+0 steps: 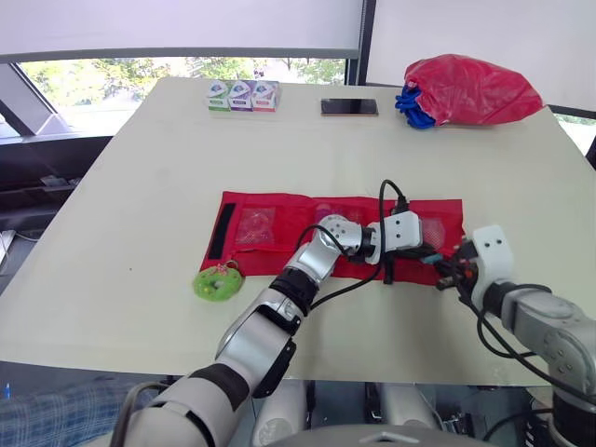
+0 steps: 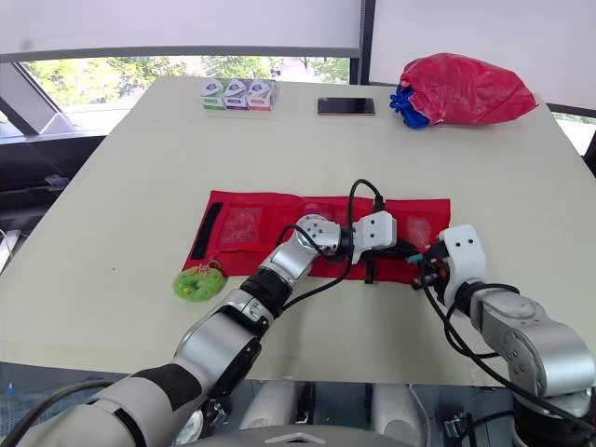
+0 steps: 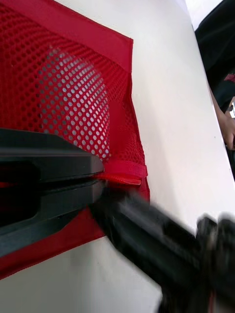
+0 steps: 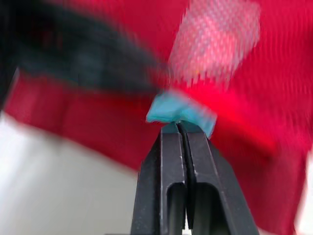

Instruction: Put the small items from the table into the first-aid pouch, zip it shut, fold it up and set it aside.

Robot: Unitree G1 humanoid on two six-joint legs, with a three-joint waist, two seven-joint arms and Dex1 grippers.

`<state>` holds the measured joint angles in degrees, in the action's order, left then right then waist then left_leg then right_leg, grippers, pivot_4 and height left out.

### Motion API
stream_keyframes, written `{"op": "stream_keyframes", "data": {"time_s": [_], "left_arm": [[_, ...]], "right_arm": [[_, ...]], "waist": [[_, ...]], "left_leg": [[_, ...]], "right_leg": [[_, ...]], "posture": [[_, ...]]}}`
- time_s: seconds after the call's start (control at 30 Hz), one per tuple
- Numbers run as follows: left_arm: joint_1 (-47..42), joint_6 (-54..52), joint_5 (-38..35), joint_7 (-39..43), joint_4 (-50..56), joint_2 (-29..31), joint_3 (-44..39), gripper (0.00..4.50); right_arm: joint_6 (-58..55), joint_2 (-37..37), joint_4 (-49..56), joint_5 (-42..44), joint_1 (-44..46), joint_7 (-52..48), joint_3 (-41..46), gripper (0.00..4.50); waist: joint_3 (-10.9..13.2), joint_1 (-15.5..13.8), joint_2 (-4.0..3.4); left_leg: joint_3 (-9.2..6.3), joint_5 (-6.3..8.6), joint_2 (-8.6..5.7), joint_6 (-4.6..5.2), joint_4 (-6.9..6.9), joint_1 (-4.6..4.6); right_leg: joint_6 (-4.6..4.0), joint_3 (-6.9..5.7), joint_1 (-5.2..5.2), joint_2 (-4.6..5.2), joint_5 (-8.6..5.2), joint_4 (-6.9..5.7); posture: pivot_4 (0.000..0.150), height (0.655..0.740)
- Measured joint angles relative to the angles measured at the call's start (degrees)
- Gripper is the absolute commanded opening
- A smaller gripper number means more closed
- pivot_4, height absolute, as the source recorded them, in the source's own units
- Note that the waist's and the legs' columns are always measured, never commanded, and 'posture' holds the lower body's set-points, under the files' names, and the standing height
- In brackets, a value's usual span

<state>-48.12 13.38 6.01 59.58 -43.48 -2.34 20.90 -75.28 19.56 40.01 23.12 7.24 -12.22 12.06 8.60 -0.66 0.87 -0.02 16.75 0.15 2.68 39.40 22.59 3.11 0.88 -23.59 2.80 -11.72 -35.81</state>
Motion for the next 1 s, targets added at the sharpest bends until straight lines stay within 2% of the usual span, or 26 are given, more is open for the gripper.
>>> {"op": "stream_keyframes", "data": {"time_s": [0.2, 0.3, 0.4, 0.43, 0.47, 0.53, 0.6, 0.67, 0.7, 0.87, 1.0], "left_arm": [[0.0, 0.5, 0.0, 0.3, 0.0, -0.3, 0.3, 0.0], [0.0, 0.8, 0.0, 0.6, 0.0, -0.4, 0.5, 0.0], [0.0, 1.0, 0.0, 0.6, -0.4, -0.2, 0.4, 0.0], [-0.1, 1.0, 0.0, 0.5, -0.7, -0.5, 0.4, 0.0], [-0.1, 1.1, 0.0, 0.5, -0.8, -0.5, 0.5, 0.0], [-0.1, 1.2, 0.0, 0.5, -1.1, -0.6, 0.4, 0.0], [-0.1, 1.6, 0.0, 0.5, -1.6, -0.7, 0.4, 0.0], [-0.1, 1.7, 0.0, 0.4, -2.1, -0.9, 0.4, 0.0], [-0.1, 1.8, 0.0, 0.4, -2.1, -1.2, 0.4, 0.0], [-0.3, 2.1, 0.0, 0.4, -2.3, -1.4, 0.4, 0.0], [-0.4, 2.1, -0.4, 0.6, -2.3, -1.4, 0.0, 0.0]], "right_arm": [[3.1, -0.7, -1.8, -2.0, -0.7, 2.2, 0.2, 0.03], [5.9, 3.7, -0.1, -0.7, -5.4, -2.4, 1.3, 0.03], [12.1, 7.8, 1.8, 1.3, -10.3, -9.0, 5.0, 0.72], [13.1, 7.7, 1.9, 3.0, -11.5, -10.5, 7.4, 1.43], [13.3, 7.7, 1.9, 3.6, -11.9, -11.2, 8.5, 1.63], [14.1, 7.7, 1.7, 4.6, -12.9, -11.6, 10.9, 2.31], [14.4, 7.3, 0.2, 5.0, -13.5, -11.1, 13.8, 3.43], [13.8, 5.8, -1.2, 5.8, -13.6, -10.3, 14.4, 4.32], [12.6, 4.1, -2.0, 7.1, -13.6, -9.7, 14.4, 4.47], [6.6, -0.3, -2.7, 11.8, -13.0, -7.3, 14.9, 4.47], [5.5, -0.3, -2.6, 12.8, -13.2, -5.9, 14.8, 4.47]], "waist": [[0.0, -0.2, -0.01], [0.0, -0.2, -0.02], [0.0, -0.1, -0.01], [0.0, 0.0, -0.01], [0.0, 0.0, -0.01], [0.0, -0.1, -0.01], [0.0, -0.1, -0.01], [0.0, -0.1, -0.01], [0.0, -0.1, -0.01], [0.0, -0.1, -0.03], [0.0, -0.1, -0.03]], "left_leg": [[-0.01, 0.0, -0.01, 0.0, 0.0, 0.04], [-0.03, 0.0, -0.02, 0.01, -0.01, 0.06], [-0.03, 0.01, -0.02, 0.01, -0.01, 0.04], [-0.03, 0.0, -0.01, 0.01, 0.0, 0.03], [-0.04, 0.0, -0.01, 0.01, 0.0, 0.01], [-0.04, 0.0, 0.0, 0.0, 0.01, 0.01], [-0.01, 0.0, 0.01, 0.0, 0.02, 0.0], [-0.01, 0.0, 0.01, 0.0, 0.01, 0.0], [-0.03, 0.0, 0.01, 0.0, 0.0, 0.0], [-0.03, 0.0, 0.06, 0.0, 0.01, 0.02], [-0.01, 0.0, 0.05, 0.0, 0.02, 0.02]], "right_leg": [[0.0, -0.03, 0.0, 0.02, 0.0, 0.02], [0.0, -0.03, 0.0, 0.02, -0.01, 0.04], [0.02, 0.0, 0.01, 0.01, -0.01, 0.04], [0.02, 0.0, 0.01, -0.02, -0.01, 0.04], [0.01, 0.0, 0.02, -0.03, -0.01, 0.02], [0.01, 0.01, 0.02, -0.05, -0.01, 0.0], [0.01, 0.04, 0.02, -0.04, -0.01, 0.0], [0.01, 0.04, 0.01, -0.04, -0.01, 0.0], [0.0, 0.03, 0.01, -0.04, -0.01, 0.0], [0.0, 0.04, 0.01, -0.01, -0.01, 0.0], [0.01, 0.06, 0.01, 0.01, -0.01, 0.01]], "posture": [[0.15, 0.74], [0.15, 0.74], [0.15, 0.74], [0.15, 0.74], [0.15, 0.74], [0.15, 0.74], [0.15, 0.74], [0.15, 0.74], [0.15, 0.74], [0.15, 0.74], [0.15, 0.74]]}}
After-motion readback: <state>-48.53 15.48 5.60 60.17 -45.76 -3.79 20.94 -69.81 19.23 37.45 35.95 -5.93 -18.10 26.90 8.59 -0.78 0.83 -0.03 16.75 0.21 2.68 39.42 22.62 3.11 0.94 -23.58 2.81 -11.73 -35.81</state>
